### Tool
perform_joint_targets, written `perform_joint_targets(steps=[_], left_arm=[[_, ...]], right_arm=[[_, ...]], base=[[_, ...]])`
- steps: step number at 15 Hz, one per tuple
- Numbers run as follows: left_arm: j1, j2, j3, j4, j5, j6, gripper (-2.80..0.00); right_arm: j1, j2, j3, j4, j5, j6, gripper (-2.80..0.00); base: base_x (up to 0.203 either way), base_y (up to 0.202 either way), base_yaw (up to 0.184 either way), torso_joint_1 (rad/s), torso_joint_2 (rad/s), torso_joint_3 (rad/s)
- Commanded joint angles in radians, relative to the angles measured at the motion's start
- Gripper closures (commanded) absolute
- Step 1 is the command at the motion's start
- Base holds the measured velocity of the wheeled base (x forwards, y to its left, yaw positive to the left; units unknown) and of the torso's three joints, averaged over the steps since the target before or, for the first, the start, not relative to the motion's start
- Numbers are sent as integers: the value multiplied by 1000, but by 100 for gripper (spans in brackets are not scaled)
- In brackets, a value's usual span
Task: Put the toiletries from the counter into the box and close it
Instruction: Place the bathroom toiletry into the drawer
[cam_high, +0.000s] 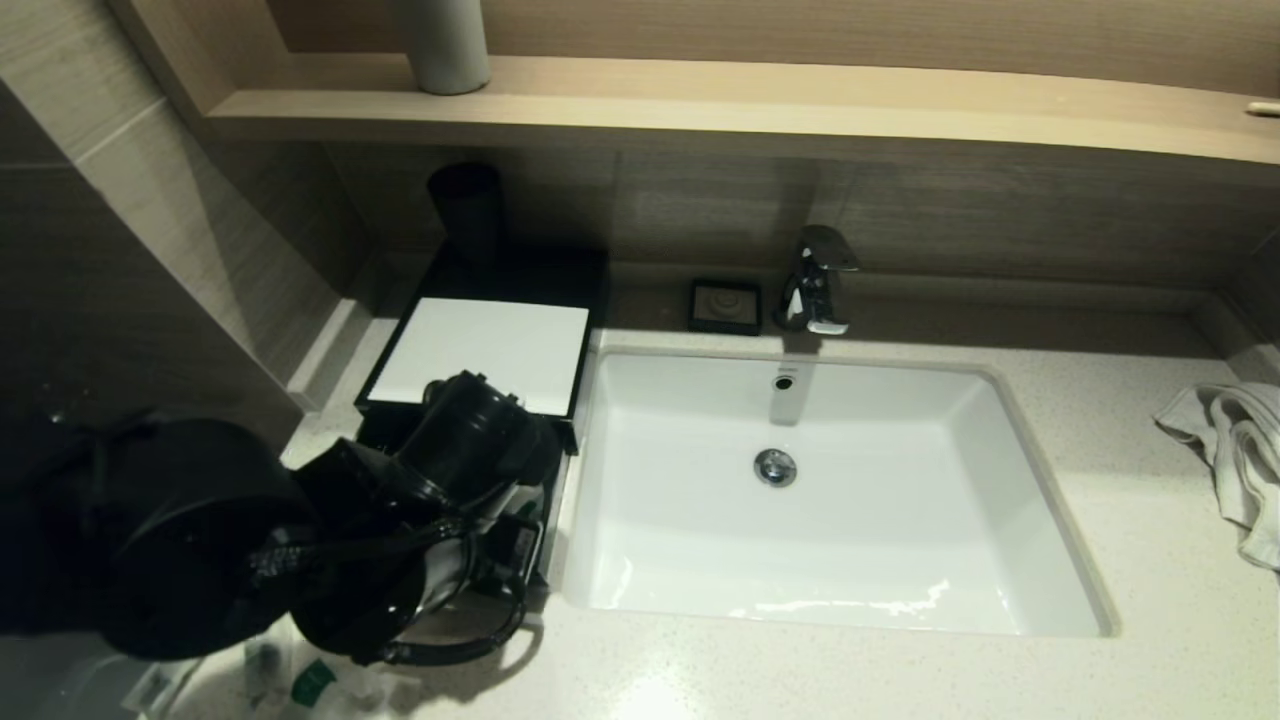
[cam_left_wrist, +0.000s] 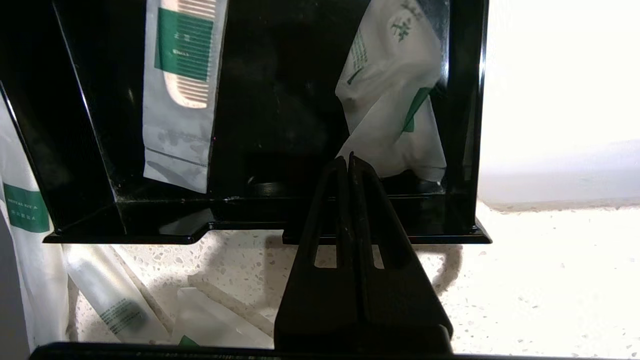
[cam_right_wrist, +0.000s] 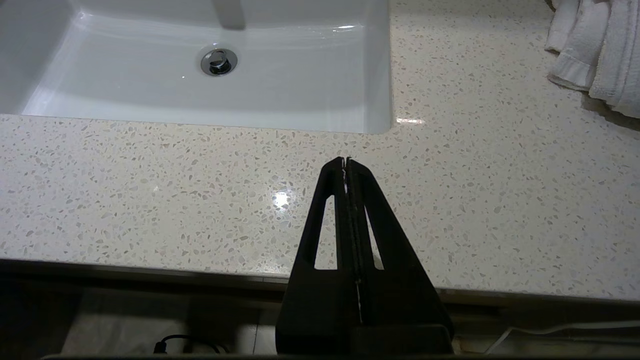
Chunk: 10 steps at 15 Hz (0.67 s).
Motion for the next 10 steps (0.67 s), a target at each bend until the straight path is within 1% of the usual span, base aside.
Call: perform_joint_targets(steps=[1, 5, 10], left_arm=[[0, 26, -5, 1, 4, 4, 0], [0, 51, -28, 2, 4, 6, 0], [3, 87, -88, 2, 4, 3, 0]], right_arm=[[0, 0, 0, 0, 0, 0, 0], [0, 0, 0, 0, 0, 0, 0], [0, 0, 0, 1, 0, 0, 0]], base=[[0, 0, 0, 0, 0, 0], [0, 0, 0, 0, 0, 0], [0, 0, 0, 0, 0, 0]])
